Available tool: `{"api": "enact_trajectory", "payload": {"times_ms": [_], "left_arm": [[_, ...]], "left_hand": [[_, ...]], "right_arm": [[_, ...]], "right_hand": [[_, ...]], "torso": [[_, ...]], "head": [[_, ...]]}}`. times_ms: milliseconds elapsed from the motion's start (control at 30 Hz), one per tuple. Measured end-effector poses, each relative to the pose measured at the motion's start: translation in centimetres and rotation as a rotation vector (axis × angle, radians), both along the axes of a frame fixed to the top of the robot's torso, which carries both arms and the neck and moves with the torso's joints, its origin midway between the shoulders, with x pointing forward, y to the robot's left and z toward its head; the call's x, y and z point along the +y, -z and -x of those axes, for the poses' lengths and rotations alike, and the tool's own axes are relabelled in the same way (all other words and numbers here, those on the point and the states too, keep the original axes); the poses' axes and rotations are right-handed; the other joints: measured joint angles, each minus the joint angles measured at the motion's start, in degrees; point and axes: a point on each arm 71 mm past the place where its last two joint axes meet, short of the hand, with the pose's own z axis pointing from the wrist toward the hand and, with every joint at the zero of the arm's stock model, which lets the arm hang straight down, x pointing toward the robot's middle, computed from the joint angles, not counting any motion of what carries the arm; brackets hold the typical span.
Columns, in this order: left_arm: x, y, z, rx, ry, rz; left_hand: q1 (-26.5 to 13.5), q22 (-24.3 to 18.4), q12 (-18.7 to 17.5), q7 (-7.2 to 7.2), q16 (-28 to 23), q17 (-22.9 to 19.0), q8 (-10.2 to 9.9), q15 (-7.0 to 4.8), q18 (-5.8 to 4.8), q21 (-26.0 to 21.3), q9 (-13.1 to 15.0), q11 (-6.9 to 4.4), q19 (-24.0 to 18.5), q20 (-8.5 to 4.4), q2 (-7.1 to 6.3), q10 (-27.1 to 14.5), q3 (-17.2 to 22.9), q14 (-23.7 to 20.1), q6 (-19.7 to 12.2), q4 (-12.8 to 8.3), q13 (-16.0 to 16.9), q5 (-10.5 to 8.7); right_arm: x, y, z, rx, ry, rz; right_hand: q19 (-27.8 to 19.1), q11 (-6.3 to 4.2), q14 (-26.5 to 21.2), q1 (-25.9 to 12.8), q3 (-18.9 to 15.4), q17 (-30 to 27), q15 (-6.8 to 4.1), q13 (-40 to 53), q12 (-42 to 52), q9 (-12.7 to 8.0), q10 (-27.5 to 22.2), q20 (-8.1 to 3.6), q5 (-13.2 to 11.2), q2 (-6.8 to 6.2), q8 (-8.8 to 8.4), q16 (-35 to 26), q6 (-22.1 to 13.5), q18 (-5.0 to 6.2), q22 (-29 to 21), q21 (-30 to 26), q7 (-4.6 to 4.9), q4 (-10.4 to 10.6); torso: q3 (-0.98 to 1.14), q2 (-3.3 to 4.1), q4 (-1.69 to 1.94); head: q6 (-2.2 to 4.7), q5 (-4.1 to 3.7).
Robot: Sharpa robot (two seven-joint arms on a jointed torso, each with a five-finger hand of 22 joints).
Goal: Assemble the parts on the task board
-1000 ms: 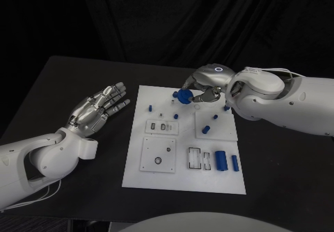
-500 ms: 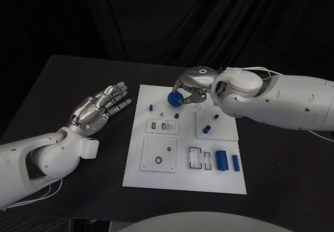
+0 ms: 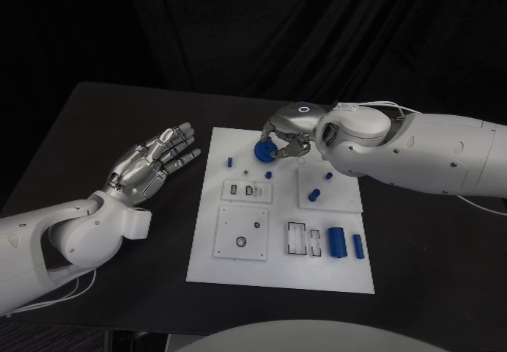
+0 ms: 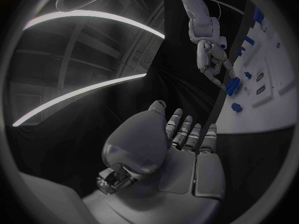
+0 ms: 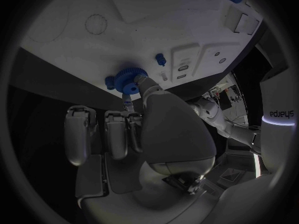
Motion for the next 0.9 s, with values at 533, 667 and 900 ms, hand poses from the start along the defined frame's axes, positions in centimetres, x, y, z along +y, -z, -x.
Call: {"api": "enact_trajectory", "payload": {"times_ms": [533, 667, 900], "left_arm": [[-0.01, 0.04, -0.10, 0.000, 0.001, 0.000], [-0.02, 0.06, -0.15, -0.001, 0.001, 0.000], [0.02, 0.08, -0.22, -0.001, 0.001, -0.001]], "left_hand": [[0.00, -0.01, 0.00, 0.00, 0.00, 0.00, 0.00, 0.00, 0.00, 0.00, 0.00, 0.00, 0.00, 0.00, 0.00, 0.00, 0.00, 0.00, 0.00, 0.00, 0.00, 0.00], [0.00, -0.01, 0.00, 0.00, 0.00, -0.01, 0.00, 0.00, 0.00, 0.00, 0.00, 0.00, 0.00, 0.00, 0.00, 0.00, 0.00, 0.00, 0.00, 0.00, 0.00, 0.00], [0.00, -0.01, 0.00, 0.00, -0.01, -0.01, 0.00, 0.21, 0.00, 0.00, -0.01, 0.21, 0.00, 0.00, 0.00, -0.23, 0.00, -0.21, 0.00, 0.00, -0.01, 0.00]], "right_arm": [[0.18, 0.38, 0.05, 0.019, 0.000, 0.017], [0.17, 0.42, 0.04, 0.022, 0.002, 0.021], [-0.04, 0.43, 0.00, 0.023, 0.007, 0.023]], "right_hand": [[-1.24, -0.46, 0.00, -0.58, 1.81, 0.00, 0.00, 0.00, 0.00, 7.23, -0.03, -0.40, -4.24, -1.05, -9.32, 0.00, -15.23, 0.00, -0.01, -2.49, -1.61, 0.09], [-1.55, -0.46, 0.00, -0.81, 1.80, 0.00, 0.00, 0.00, 0.00, 6.71, -0.03, -0.70, -5.38, -1.27, -9.32, 0.00, -15.67, 0.00, -0.01, -2.77, -1.73, 0.08], [-1.75, -0.46, -0.17, -0.81, 1.80, 0.00, -0.16, 0.00, 0.00, 7.50, -0.03, -0.50, -5.77, -1.27, -8.38, 0.00, -10.96, 0.00, -0.01, -3.09, -1.36, 0.08]], "torso": [[0.01, -0.06, -0.14], [0.04, -0.07, -0.14], [0.05, -0.06, -0.08]], "head": [[-0.05, 0.06], [-0.13, 0.07], [-0.13, 0.06]]}}
